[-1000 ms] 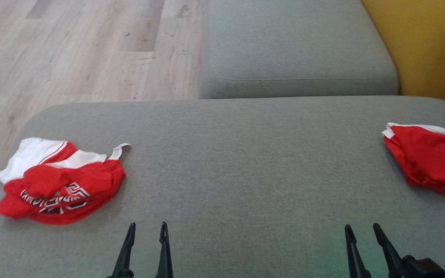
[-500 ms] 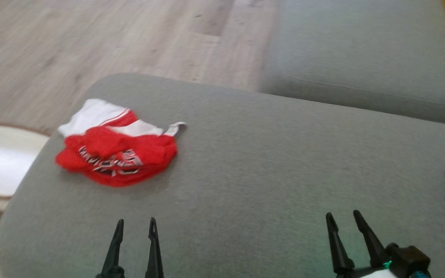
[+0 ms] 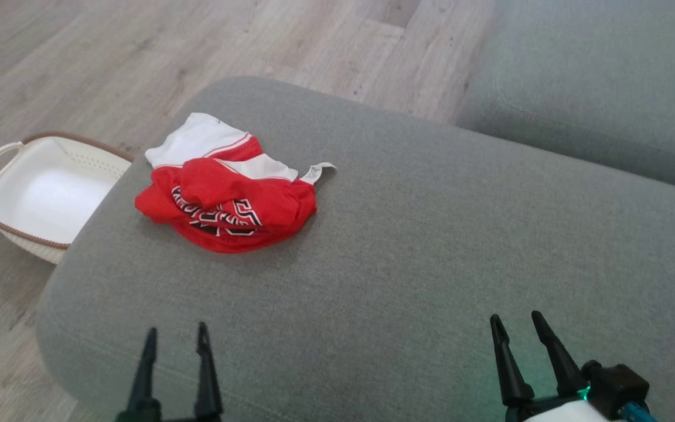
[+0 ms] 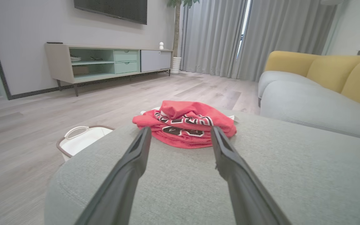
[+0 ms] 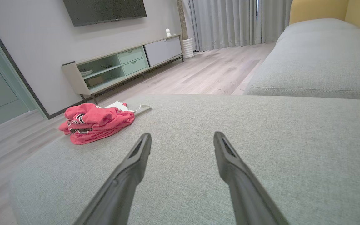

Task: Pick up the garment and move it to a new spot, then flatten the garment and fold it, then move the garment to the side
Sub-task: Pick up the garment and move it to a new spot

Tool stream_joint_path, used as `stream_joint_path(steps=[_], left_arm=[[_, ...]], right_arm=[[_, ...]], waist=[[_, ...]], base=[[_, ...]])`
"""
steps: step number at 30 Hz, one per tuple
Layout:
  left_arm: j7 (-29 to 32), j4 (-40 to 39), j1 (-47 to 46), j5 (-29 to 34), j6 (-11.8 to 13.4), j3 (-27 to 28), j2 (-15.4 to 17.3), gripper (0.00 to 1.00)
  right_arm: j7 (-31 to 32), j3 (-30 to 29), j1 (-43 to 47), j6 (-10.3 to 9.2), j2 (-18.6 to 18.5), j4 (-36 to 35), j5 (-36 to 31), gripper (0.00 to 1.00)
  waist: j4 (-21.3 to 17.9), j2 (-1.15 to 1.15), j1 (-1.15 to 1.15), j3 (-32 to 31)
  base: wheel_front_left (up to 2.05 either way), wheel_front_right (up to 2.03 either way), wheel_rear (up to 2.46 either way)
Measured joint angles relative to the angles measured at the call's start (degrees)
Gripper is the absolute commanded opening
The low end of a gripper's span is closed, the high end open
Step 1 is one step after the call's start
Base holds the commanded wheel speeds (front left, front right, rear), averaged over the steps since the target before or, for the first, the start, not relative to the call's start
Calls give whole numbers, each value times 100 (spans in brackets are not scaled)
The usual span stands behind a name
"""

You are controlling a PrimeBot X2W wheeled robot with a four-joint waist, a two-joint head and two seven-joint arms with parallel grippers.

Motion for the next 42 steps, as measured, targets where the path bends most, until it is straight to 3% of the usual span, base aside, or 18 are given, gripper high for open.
stream_joint_path(steps=[5,9,12,16,20,27,32,33,34,42], left_arm=[[0,-104,-428,52,-108,415,172,100],[0,-83,-1571,-65,-346,793,450,100],[288,307,-2714,-355,-650,947,638,100],[1045,1194,-4240,-705,-1117,988,891,100],[1942,2357,-5497,-1283,-1469,1047,903,100],[3524,4935,-6579,-1605,-1574,982,870,100],[3540,5666,-6667,-1653,-1664,949,837,100],[3466,5757,-6752,-1679,-1670,935,839,97],[3386,5845,-6820,-1679,-1678,925,843,0],[2275,6038,-6824,-1677,-1775,716,966,0]], right_arm=[[0,-85,-66,0,0,-11,-192,100],[1,-58,-207,0,-52,-38,-459,100],[0,-43,-603,0,-296,-64,-522,100],[0,9,-1148,0,-672,-138,-522,100],[-14,275,-1536,0,-1003,-151,-522,100],[-16,469,-2031,0,-1703,-244,-482,100],[10,471,-2298,0,-2101,-489,-357,100],[13,445,-2354,0,-2156,-524,-343,100],[15,413,-2405,0,-2184,-542,-333,100],[15,292,-2410,0,-2076,-438,-260,100]], waist=[[-99,0,0,307],[-168,0,0,707],[-229,0,2,1080],[-313,0,2,1597],[-444,0,2,2096],[-726,0,1,2819],[-839,0,0,3106],[-859,0,0,3138],[-877,0,1,3154],[-928,0,0,2715]], base=[[0,0,0],[0,0,0],[0,0,0],[0,0,0],[0,0,0],[0,0,0],[0,0,0],[0,0,0],[0,0,0],[0,0,0]])
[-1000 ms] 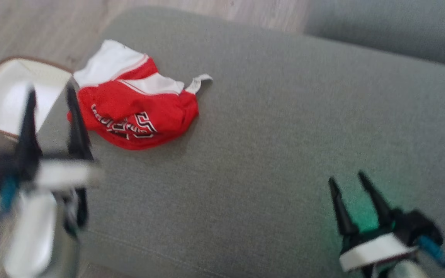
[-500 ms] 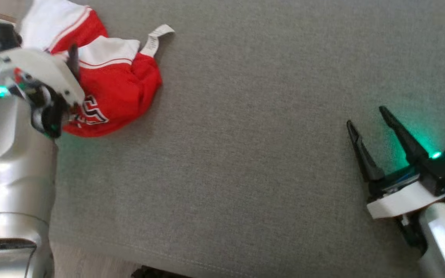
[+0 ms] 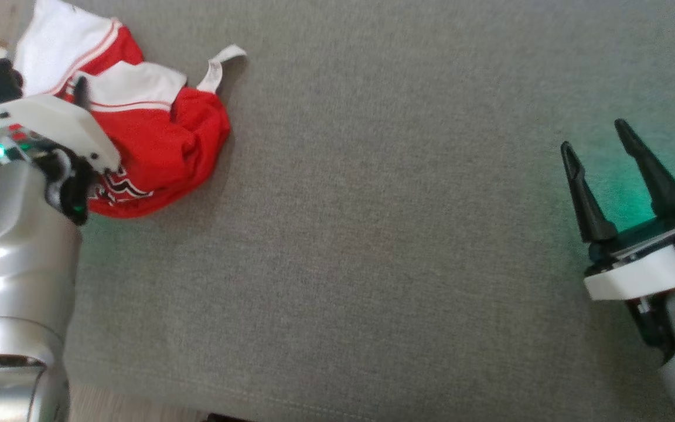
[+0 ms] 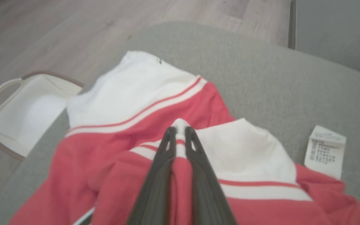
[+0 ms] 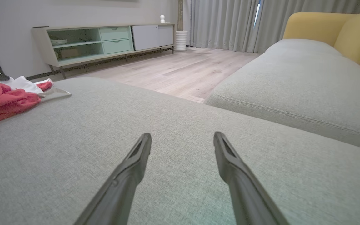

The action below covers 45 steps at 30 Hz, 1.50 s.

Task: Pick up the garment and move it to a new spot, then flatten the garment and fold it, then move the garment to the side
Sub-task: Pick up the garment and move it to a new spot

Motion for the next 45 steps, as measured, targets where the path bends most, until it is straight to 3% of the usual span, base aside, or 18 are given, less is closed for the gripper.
stream_joint_path(steps=[4,12,18,21,27,32,39,45], left_arm=[[-266,-267,-57,-36,0,-332,155,0],[-356,-1560,-66,-417,-44,-1662,452,0],[-359,-2915,204,-760,-44,-2403,834,0],[-353,-3531,304,-956,-43,-2540,847,0],[-246,-4532,385,-1134,12,-2695,630,0],[-175,-4740,687,-1260,91,-2894,332,0],[-371,-4393,2136,-1500,269,-3407,-269,0],[-954,-3483,3262,-1461,363,-3871,-614,0]], right_arm=[[-13,4,143,0,311,171,40,100],[-30,-236,826,0,1047,220,158,100],[-31,-391,1361,0,1378,-8,87,100],[-31,-392,1473,0,1456,-56,37,100],[-31,-348,1554,0,1585,-160,5,100],[-31,-286,1554,0,1638,-181,-8,100],[-31,-302,1554,0,1714,-260,-8,100],[-31,-359,1533,0,1779,-288,-10,100]], waist=[[-75,0,-1,-446],[-359,0,-2,-1439],[-878,0,-3,-2152],[-1254,0,-2,-2341],[-1986,1,-1,-2576],[-2518,0,-1,-2618],[-2949,1,0,-2374],[-3067,0,1,-2013]], base=[[0,0,0],[0,0,0],[0,0,0],[0,0,0],[0,0,0],[0,0,0],[0,0,0],[0,0,0]])
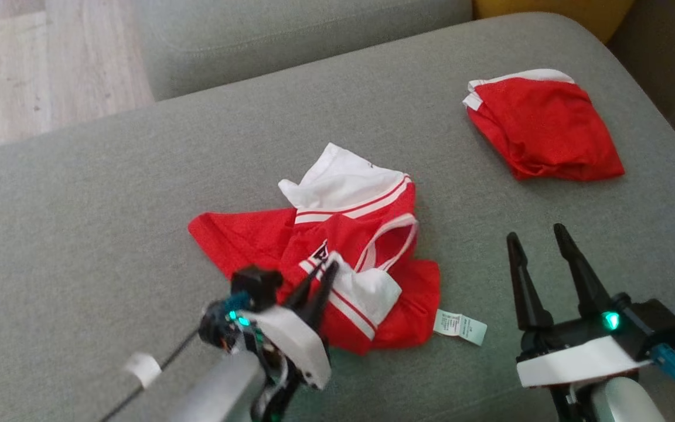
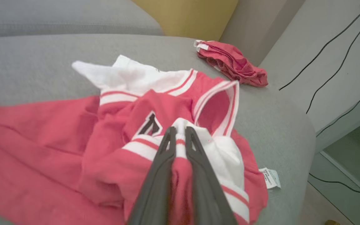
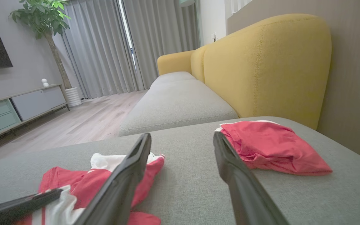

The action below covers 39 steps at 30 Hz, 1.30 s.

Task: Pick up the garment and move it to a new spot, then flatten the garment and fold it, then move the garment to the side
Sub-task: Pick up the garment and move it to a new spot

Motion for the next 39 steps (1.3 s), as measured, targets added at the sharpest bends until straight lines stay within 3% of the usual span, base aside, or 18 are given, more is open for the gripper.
stream_joint_path(steps=[4,5,6,12,19,22,27,31,35,39], left_arm=[[-460,327,138,-3,24,-123,-241,0],[-550,356,140,-11,47,-138,-281,45],[-769,400,141,7,121,-187,-323,100],[-1209,116,192,163,628,-41,-327,100],[-1281,-895,1165,751,1188,1089,83,100],[-1281,-1225,1598,1023,1310,1439,163,100],[-1281,-1938,2726,1641,1369,2072,144,100],[-1281,-2109,3488,2108,1361,2253,125,100],[-1281,-2125,3747,2547,1408,2309,99,100],[-1281,-2168,3741,2684,1302,2440,3,100]], right_arm=[[0,-130,12,0,42,3,-19,100],[0,-163,21,0,58,16,-20,100],[0,-177,31,0,89,67,-33,100],[0,-241,394,0,137,237,-52,100],[0,-441,647,0,214,432,-221,100],[0,-512,733,0,241,457,-328,100],[0,-676,1076,0,282,526,-560,100],[0,-683,1291,0,290,550,-595,100],[0,-639,1332,0,292,550,-568,100],[0,-641,1332,0,292,550,-466,100]], waist=[[97,0,-1,21],[148,0,0,-2],[254,0,-1,-74],[651,0,-2,-391],[1181,0,-2,-752],[1318,0,-2,-836],[1559,0,-3,-1060],[1657,0,-3,-1179],[1681,0,-2,-1226],[1702,0,-2,-1261]], base=[[0,0,0],[0,0,0],[0,0,0],[0,0,0],[0,0,0],[0,0,0],[0,0,0],[0,0,0],[0,0,0],[0,0,0]])
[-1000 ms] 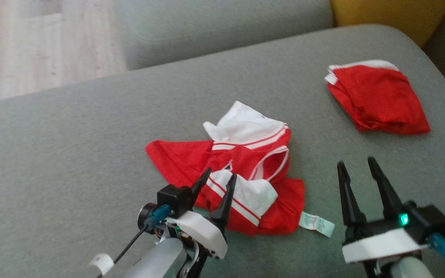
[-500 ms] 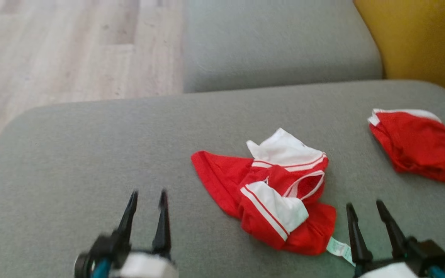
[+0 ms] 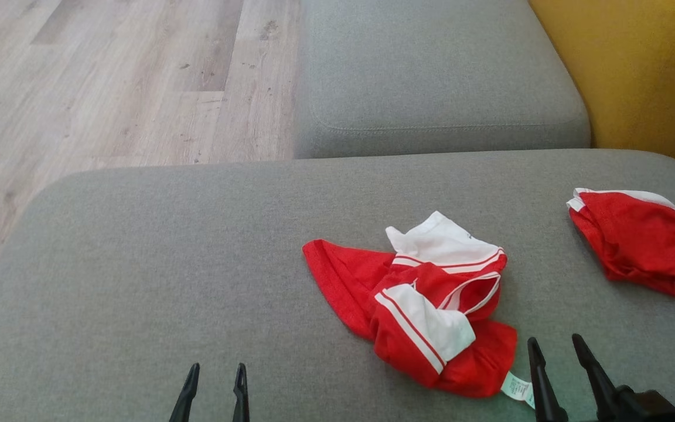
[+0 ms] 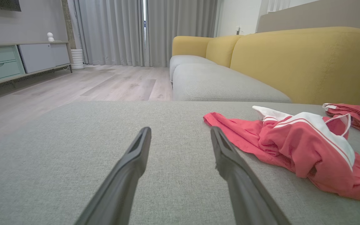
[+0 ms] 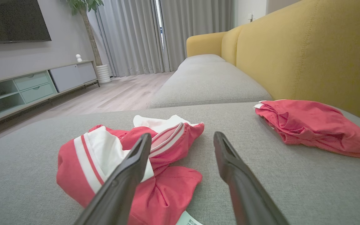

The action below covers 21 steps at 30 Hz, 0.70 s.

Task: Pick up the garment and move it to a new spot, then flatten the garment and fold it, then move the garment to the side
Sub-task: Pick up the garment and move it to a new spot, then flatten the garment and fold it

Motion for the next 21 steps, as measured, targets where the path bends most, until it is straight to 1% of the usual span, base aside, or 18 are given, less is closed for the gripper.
stream_joint_path(steps=[3,14,20,21], left_arm=[[0,2,-9,71,-94,38,-23,100],[0,85,-23,286,-300,127,-183,100],[0,223,-40,290,-305,168,-215,100],[0,230,-41,291,-337,175,-222,100]], right_arm=[[0,-5,0,0,0,-1,29,100],[0,22,-1,0,1,-33,79,100],[0,45,-1,0,1,-35,79,100],[0,46,-1,0,1,-35,79,100]], waist=[[18,0,0,10],[31,0,1,57],[-6,0,1,65],[-13,0,1,69]], base=[[0,0,0],[0,0,0],[0,0,0],[0,0,0]])
